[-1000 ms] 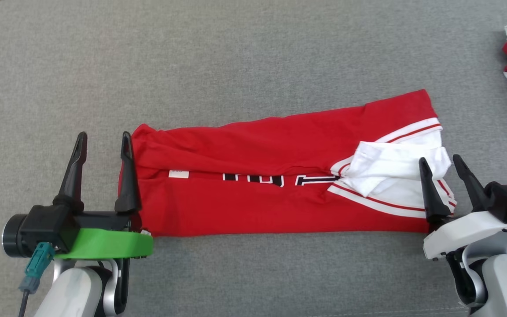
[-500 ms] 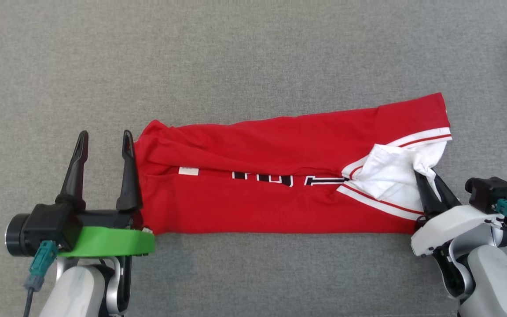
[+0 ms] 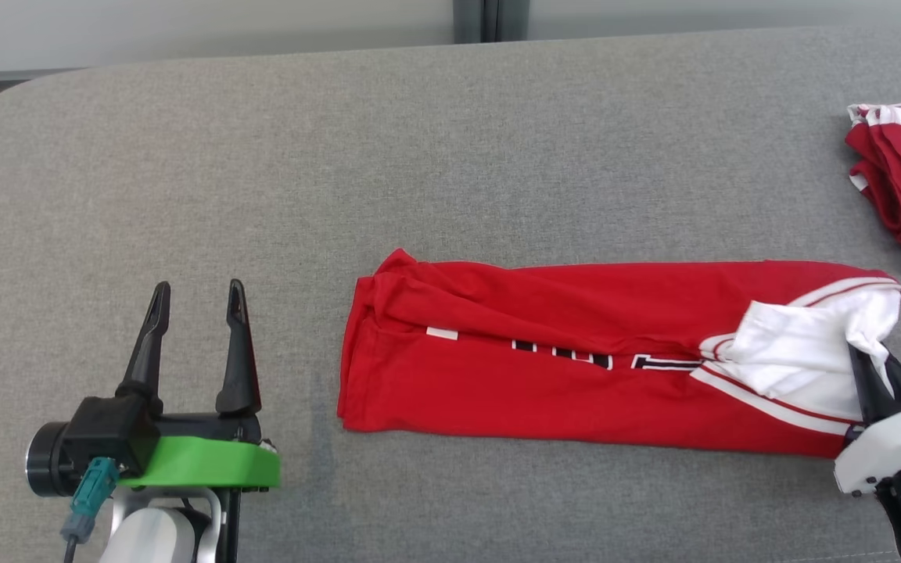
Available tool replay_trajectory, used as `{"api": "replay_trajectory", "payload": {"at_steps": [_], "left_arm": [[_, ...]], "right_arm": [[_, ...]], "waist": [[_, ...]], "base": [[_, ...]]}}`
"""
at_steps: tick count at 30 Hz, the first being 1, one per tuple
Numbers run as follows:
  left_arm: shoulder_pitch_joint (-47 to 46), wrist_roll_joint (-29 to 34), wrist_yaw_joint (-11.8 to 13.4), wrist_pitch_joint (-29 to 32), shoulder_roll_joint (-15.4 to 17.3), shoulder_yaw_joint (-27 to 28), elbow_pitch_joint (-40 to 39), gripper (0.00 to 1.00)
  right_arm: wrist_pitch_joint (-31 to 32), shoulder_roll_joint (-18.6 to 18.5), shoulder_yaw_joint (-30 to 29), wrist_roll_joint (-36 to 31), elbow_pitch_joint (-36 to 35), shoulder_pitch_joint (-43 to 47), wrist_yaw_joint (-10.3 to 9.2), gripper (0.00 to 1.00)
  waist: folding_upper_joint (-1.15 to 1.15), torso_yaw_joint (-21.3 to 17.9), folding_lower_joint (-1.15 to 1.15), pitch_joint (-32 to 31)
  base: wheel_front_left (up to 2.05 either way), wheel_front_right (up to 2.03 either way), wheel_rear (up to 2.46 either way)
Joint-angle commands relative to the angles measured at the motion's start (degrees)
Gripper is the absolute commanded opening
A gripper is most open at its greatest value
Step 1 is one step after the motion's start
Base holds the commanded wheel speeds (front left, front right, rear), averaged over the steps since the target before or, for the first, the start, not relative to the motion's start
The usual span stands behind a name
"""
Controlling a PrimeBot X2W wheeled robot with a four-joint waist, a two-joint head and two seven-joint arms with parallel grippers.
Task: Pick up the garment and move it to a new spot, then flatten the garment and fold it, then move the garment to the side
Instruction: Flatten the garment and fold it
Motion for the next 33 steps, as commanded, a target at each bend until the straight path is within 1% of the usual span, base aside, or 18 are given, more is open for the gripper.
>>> {"api": "replay_trajectory", "payload": {"at_steps": [1, 4, 7, 8, 11, 14, 18, 24, 25, 26, 27, 30, 33], "left_arm": [[1.0, 0.2, -0.2, -0.3, 0.0, 0.1, 0.2, 1.00], [1.2, 0.1, -0.3, -0.3, -0.2, -0.1, 0.5, 1.00], [1.4, -0.1, -0.4, -0.3, -0.4, -0.2, 0.8, 1.00], [1.4, -0.2, -0.4, -0.3, -0.5, -0.3, 0.9, 1.00], [1.6, -0.4, -0.5, -0.2, -0.7, -0.7, 1.2, 1.00], [1.2, -0.5, -0.5, -0.1, -0.9, -1.1, 1.3, 1.00], [-0.2, -0.5, -0.8, -0.1, -1.4, -1.8, 1.7, 1.00], [-1.4, -0.5, -1.4, -0.1, -2.2, -2.7, 3.2, 1.00], [-1.6, -0.4, -1.5, -0.1, -2.3, -2.8, 3.4, 1.00], [-1.7, -0.4, -1.5, -0.2, -2.4, -2.8, 3.6, 1.00], [-1.8, -0.4, -1.6, -0.2, -2.4, -2.8, 3.8, 1.00], [-1.8, -0.3, -1.7, -0.2, -2.5, -2.7, 4.1, 1.00], [-1.8, 0.0, -1.8, -0.2, -2.2, -2.4, 4.1, 1.00]], "right_arm": [[0.9, -0.3, 0.7, -0.3, -1.7, -0.7, -0.10, 0.00], [3.8, 0.1, 4.0, -1.5, -7.3, -2.4, -0.09, 0.00], [7.7, 1.3, 9.0, -2.2, -13.1, -4.5, -0.09, 0.00], [8.8, 1.5, 10.7, -2.5, -14.3, -5.2, -0.09, 0.00], [11.3, 3.9, 16.8, -1.3, -16.0, -8.2, -0.08, 0.00], [12.1, 7.3, 21.8, 0.3, -14.2, -11.1, -0.09, 0.00], [10.4, 12.4, 27.3, 2.9, -7.8, -15.0, -0.07, 0.00], [6.9, 14.8, 32.3, 5.8, 3.6, -19.0, -0.06, 0.00], [5.8, 14.9, 32.7, 6.2, 5.7, -19.8, -0.06, 0.21], [4.9, 15.0, 33.1, 6.4, 7.1, -20.3, -0.06, 0.59], [3.9, 15.1, 33.7, 6.9, 8.8, -20.9, -0.06, 1.00], [-1.2, 15.2, 35.7, 8.2, 10.3, -22.8, -0.06, 1.00], [-6.5, 15.2, 36.8, 8.5, 9.6, -24.4, -0.06, 1.00]], "waist": [[0.00, 0.0, 0.00, -0.8], [0.00, 0.5, 0.00, -1.5], [0.00, 1.0, 0.00, -2.3], [0.00, 1.2, 0.00, -2.6], [0.00, 1.9, 0.00, -3.2], [0.00, 3.0, 0.00, -3.4], [0.00, 5.2, 0.00, -2.9], [0.00, 7.8, 0.00, -2.0], [0.00, 8.0, 0.00, -1.8], [0.00, 8.2, 0.00, -1.6], [0.00, 8.3, 0.00, -1.5], [0.00, 8.2, 0.00, -1.1], [0.00, 7.5, 0.00, -0.9]], "base": [[0.00, 0.00, 0.00], [0.00, 0.00, 0.00], [0.00, 0.00, 0.00], [0.00, 0.00, 0.00], [0.00, 0.00, 0.00], [0.00, 0.00, 0.00], [0.00, 0.00, 0.00], [0.00, 0.00, 0.00], [0.00, 0.00, 0.00], [0.00, 0.00, 0.00], [0.00, 0.00, 0.00], [0.00, 0.00, 0.00], [0.00, 0.00, 0.00]]}}
